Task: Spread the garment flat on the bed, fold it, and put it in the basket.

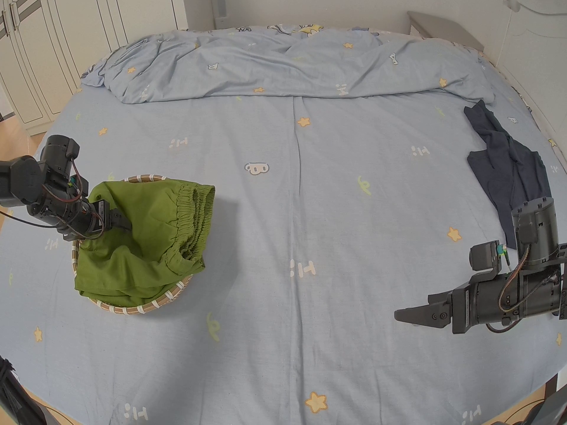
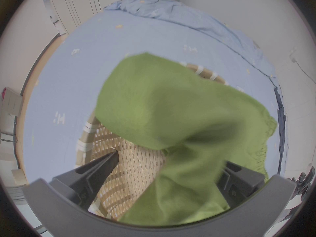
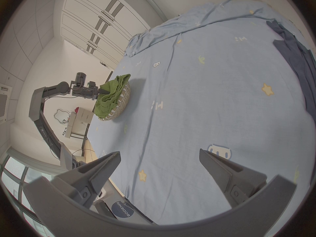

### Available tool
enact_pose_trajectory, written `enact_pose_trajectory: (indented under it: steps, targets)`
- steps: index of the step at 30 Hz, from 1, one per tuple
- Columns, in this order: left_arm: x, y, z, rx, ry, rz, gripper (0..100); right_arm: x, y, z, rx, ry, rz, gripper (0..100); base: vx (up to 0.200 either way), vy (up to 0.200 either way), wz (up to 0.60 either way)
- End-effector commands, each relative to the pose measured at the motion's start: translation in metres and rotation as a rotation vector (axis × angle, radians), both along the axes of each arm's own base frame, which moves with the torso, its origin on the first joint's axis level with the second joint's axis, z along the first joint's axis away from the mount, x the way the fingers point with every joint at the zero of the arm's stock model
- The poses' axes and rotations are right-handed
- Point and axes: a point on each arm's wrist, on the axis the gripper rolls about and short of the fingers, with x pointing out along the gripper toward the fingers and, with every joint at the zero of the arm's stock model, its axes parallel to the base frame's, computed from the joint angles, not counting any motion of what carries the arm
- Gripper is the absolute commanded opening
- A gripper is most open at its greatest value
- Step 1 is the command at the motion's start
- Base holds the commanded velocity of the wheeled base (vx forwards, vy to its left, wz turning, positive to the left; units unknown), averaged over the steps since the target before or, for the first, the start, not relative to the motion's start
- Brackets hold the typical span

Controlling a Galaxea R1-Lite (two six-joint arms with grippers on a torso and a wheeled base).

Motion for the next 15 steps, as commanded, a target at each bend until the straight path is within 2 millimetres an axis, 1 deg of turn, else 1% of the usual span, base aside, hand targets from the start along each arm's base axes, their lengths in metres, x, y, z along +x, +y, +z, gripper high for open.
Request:
enact_pose_trajectory:
  steps: [1,2,3,5,6,7,8,9,10,11,12,13,14,15]
  targets:
    - [-0.055,-0.009,0.058,0.027,-0.203,0.0,100,0.0,0.0,0.001,0.003,-0.005,-0.002,100,0.0,0.0,0.0]
    - [-0.064,-0.01,0.065,0.034,-0.238,-0.003,100,0.0,0.0,0.001,0.003,-0.006,-0.002,100,0.0,0.0,0.0]
    - [-0.065,-0.01,0.065,0.034,-0.241,-0.003,100,0.0,-0.001,0.001,0.003,-0.006,-0.003,100,0.0,0.0,0.0]
    - [-0.091,-0.012,0.083,0.05,-0.337,0.0,100,0.0,-0.001,0.002,0.001,-0.009,-0.007,100,0.0,0.0,0.0]
    - [-0.091,-0.012,0.083,0.05,-0.337,0.0,100,0.0,-0.001,0.002,0.001,-0.009,-0.007,100,0.0,0.0,0.0]
    - [-0.105,-0.014,0.09,0.053,-0.382,-0.002,100,0.0,-0.002,0.002,0.0,-0.01,-0.011,100,0.0,0.0,0.0]
    - [-0.125,-0.016,0.099,0.054,-0.438,-0.004,100,-0.002,-0.005,0.005,-0.001,-0.03,-0.028,100,0.0,0.0,0.0]
    - [-0.138,-0.018,0.102,0.055,-0.464,-0.004,100,-0.005,-0.008,0.008,0.0,-0.055,-0.044,100,0.0,0.0,0.0]
    - [-0.146,-0.019,0.103,0.055,-0.473,-0.005,100,-0.008,-0.01,0.011,0.001,-0.072,-0.056,100,0.0,0.0,0.0]
    - [-0.163,-0.022,0.103,0.057,-0.497,-0.015,100,-0.017,-0.016,0.017,0.002,-0.117,-0.079,100,0.0,0.0,0.0]
    - [-0.172,-0.025,0.103,0.053,-0.509,-0.024,100,-0.022,-0.019,0.02,0.006,-0.141,-0.09,100,0.0,0.0,0.0]
    - [-0.177,-0.026,0.103,0.053,-0.514,-0.029,100,-0.025,-0.02,0.022,0.009,-0.153,-0.094,100,0.0,0.0,0.0]
    - [-0.195,-0.029,0.101,0.051,-0.537,-0.038,100,-0.037,-0.027,0.026,0.023,-0.196,-0.11,100,0.0,0.0,0.0]
    - [-0.205,-0.03,0.099,0.053,-0.549,-0.037,100,-0.044,-0.032,0.027,0.029,-0.217,-0.123,100,0.0,0.0,0.0]
